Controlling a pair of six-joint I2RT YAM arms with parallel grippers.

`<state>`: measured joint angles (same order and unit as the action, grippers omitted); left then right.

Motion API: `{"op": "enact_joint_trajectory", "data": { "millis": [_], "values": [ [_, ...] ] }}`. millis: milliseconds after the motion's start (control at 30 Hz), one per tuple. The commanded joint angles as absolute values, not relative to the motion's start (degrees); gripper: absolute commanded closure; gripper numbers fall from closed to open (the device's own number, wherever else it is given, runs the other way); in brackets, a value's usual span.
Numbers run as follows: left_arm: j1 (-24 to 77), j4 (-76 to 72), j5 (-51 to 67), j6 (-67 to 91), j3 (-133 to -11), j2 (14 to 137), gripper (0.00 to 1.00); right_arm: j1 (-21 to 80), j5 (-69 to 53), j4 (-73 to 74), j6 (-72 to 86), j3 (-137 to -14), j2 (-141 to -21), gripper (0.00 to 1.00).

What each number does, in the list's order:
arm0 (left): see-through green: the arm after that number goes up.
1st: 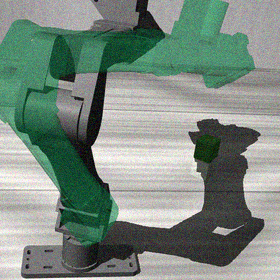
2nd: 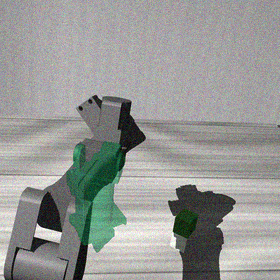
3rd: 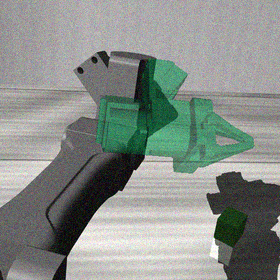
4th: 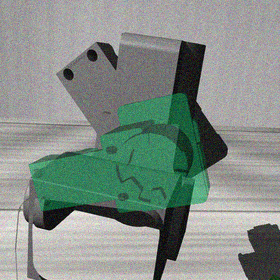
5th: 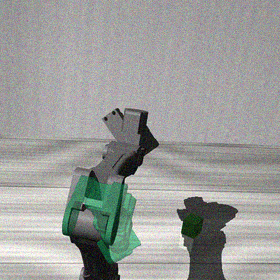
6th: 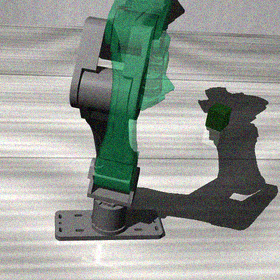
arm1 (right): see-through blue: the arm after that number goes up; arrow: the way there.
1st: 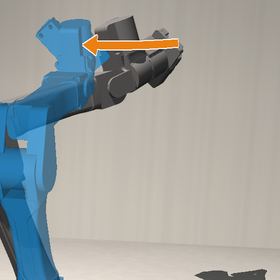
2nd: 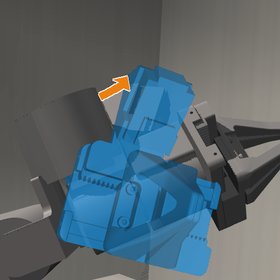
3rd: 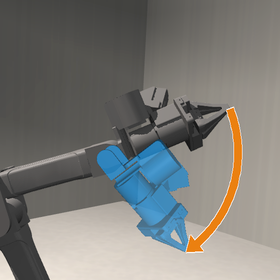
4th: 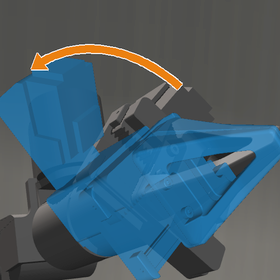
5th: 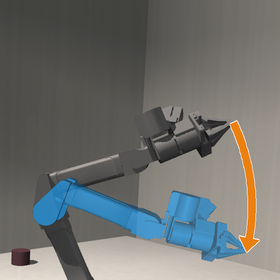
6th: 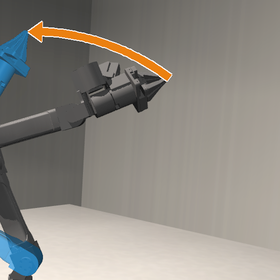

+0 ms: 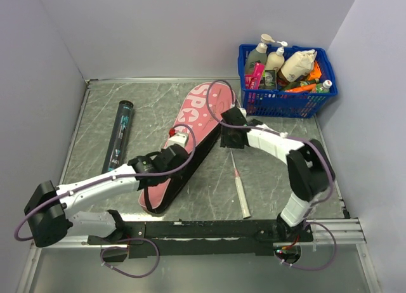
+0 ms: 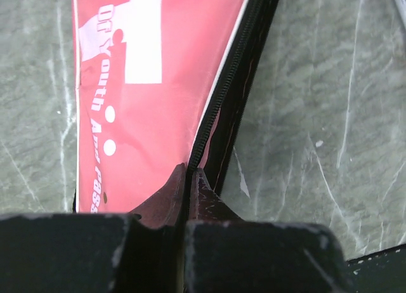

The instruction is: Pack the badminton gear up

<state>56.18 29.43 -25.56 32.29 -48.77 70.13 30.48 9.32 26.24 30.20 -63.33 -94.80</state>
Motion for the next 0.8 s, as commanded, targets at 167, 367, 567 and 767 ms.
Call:
{"op": "enact_joint_trajectory", "data": {
  "millis": [167,367,567,767],
  "values": [
    [50.8,27.2,-21.8,31.8,-48.0,66.1,0.99,28.9,13.3,29.5,27.2,-74.1,-106.5,0.56],
    [49.8,26.6,-21.0,31.8,-47.6,64.6,0.99,27.8,13.5,29.4,27.5,-74.1,-108.2,0.57],
    [49.5,26.6,-20.2,32.2,-47.4,64.2,0.99,27.9,12.5,30.4,27.4,-74.7,-110.3,0.68],
    [49.3,26.5,-19.9,32.4,-46.9,63.0,0.99,27.9,10.6,30.5,28.4,-73.3,-108.5,1.0]
  ]
}}
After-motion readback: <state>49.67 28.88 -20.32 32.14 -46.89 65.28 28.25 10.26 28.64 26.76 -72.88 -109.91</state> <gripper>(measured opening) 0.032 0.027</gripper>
